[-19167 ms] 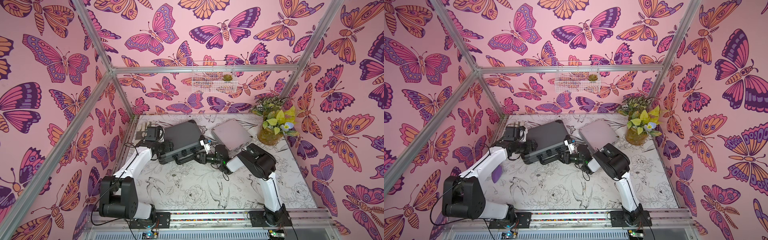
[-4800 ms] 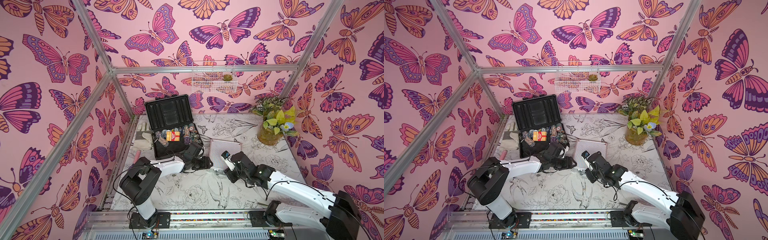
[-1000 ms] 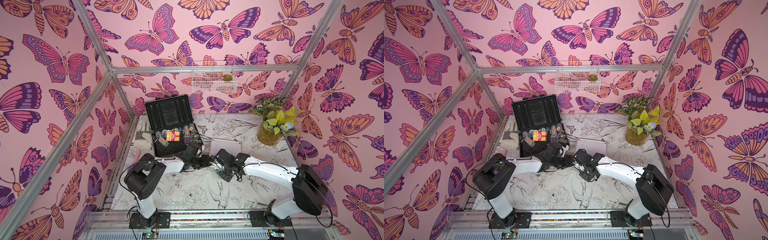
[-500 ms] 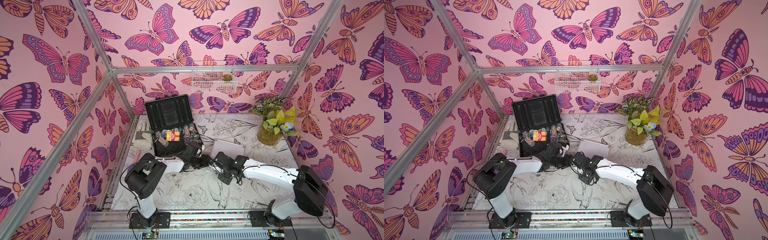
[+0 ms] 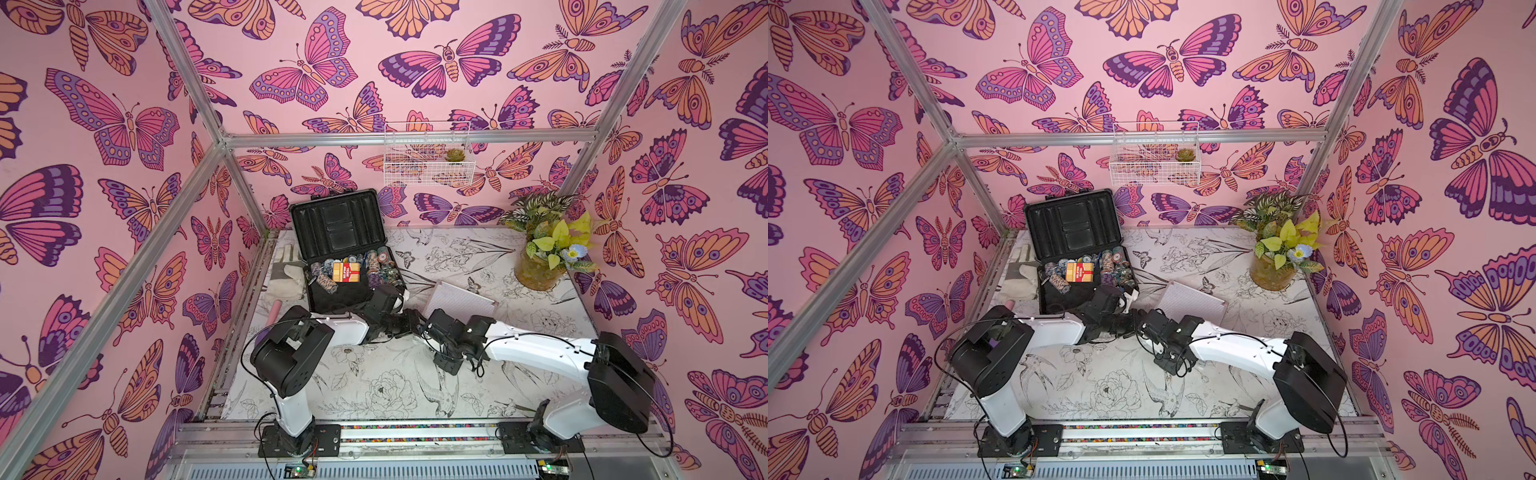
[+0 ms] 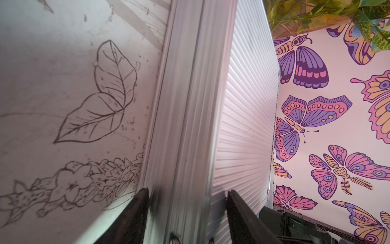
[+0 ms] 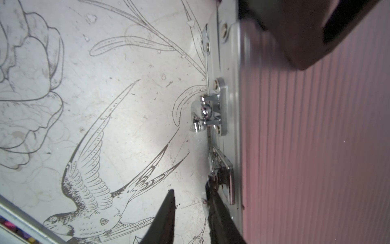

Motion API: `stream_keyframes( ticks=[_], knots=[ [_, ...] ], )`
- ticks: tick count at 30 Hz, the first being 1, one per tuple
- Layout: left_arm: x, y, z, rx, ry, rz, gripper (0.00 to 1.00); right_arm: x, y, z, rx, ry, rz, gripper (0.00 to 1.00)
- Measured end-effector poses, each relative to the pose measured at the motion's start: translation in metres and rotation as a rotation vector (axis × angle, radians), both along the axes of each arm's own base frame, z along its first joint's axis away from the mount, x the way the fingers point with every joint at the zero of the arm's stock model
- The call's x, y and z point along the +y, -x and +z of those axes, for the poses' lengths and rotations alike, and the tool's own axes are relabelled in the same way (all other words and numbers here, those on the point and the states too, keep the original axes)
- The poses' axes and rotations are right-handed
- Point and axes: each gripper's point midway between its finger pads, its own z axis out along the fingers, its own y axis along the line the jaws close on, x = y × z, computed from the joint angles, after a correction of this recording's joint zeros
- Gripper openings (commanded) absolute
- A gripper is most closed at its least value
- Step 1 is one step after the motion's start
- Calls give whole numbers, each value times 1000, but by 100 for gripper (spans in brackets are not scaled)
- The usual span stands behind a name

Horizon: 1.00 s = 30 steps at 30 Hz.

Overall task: Open the poker set cases
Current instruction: Open the fastener on the poker set case.

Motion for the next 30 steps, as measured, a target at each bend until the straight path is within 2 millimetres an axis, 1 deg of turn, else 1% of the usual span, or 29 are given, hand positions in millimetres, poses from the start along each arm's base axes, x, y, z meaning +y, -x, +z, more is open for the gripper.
stream_keyframes(
  ticks=[14,18,24,28,30],
  knots=[
    [0,0,0,6,6,6,60,2,4,-2,10,-14,-10,30],
    [-1,-1,0,5,9,8,60,5,11,-8,35,-10,7,31],
    [-1,-1,0,5,14,10,60,9,18,-9,61,-23,13,32],
    [-1,-1,0,6,16,12,60,9,19,-8,66,-31,-10,32],
    [-1,-1,-1,8,17,14,62,10,18,-5,62,-53,-52,33]
  ],
)
